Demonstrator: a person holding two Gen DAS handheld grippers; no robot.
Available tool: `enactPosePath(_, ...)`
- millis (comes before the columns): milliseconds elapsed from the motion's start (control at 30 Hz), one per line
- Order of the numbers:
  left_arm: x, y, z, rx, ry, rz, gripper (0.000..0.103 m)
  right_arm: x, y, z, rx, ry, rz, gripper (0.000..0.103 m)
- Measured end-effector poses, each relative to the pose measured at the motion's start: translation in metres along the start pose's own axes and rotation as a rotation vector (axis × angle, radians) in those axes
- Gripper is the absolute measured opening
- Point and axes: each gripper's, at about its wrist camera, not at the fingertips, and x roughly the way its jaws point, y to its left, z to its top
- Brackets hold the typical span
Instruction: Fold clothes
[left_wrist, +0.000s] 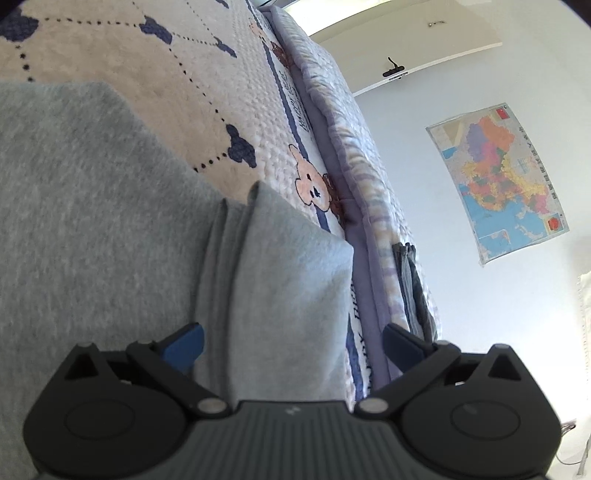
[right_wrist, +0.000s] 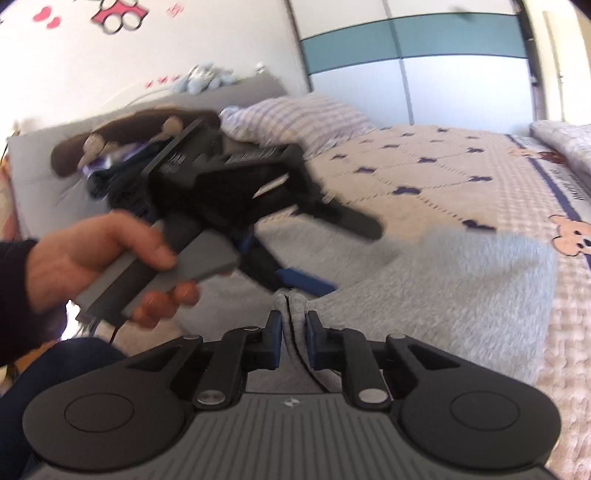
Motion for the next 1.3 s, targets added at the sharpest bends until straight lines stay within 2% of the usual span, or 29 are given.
enactPosePath(67, 0.015, 0.0, -0.002, -0.012, 0.042, 0.0, 0.103, 0.019, -0.004, -0.011, 0.003, 0.069, -0.04, 0.015)
enactPosePath(100, 0.02, -0.001, -0.002, -0.008, 0.055, 0.019, 0.103, 0.02, -0.006, -0.015, 0.038, 0.062, -0.035, 0.015)
enactPosePath(200, 0.027, -0.004, -0.001, -0.005, 0.067, 0.045, 0.103, 0.003, -0.01, -0.016, 0.122, -0.036, -0.009, 0.016)
enactPosePath(333, 0.014, -0.001, 0.0, -0.045, 0.013, 0.006, 0.103, -0.03, -0.018, -0.01, 0.2, -0.192, -0.003, 0.016)
enactPosePath(467, 0.014, -0.004, 0.001, -0.03, 0.019, 0.08, 0.103, -0.037, -0.032, -0.005, 0.237, -0.259, -0.028, 0.016)
enactPosePath(567, 0.015, -0.003, -0.003, -0.039, 0.027, 0.065, 0.103, -0.044, -0.036, -0.001, 0.25, -0.295, -0.031, 0.016)
enactPosePath(733, 0.041, -0.004, 0.001, -0.057, 0.073, -0.051, 0.103, -0.04, -0.032, -0.001, 0.205, -0.24, 0.007, 0.016)
enactPosePath(867, 0.044, -0.003, 0.008, -0.092, 0.005, -0.099, 0.103, -0.038, -0.03, -0.001, 0.188, -0.222, 0.023, 0.016)
enactPosePath(1100, 0.017, -0.003, 0.012, -0.037, -0.057, -0.126, 0.101, -0.029, -0.024, 0.001, 0.158, -0.195, 0.065, 0.016)
enactPosePath(1133, 0.014, -0.004, 0.013, -0.017, -0.052, -0.118, 0.101, -0.027, -0.022, 0.002, 0.154, -0.198, 0.073, 0.016)
enactPosePath(1267, 0.018, -0.01, 0.014, 0.045, -0.005, 0.051, 0.103, -0.021, -0.018, 0.005, 0.141, -0.2, 0.092, 0.016)
enactPosePath(1300, 0.021, -0.008, 0.014, 0.035, 0.004, 0.063, 0.103, -0.021, -0.019, 0.004, 0.139, -0.196, 0.088, 0.016)
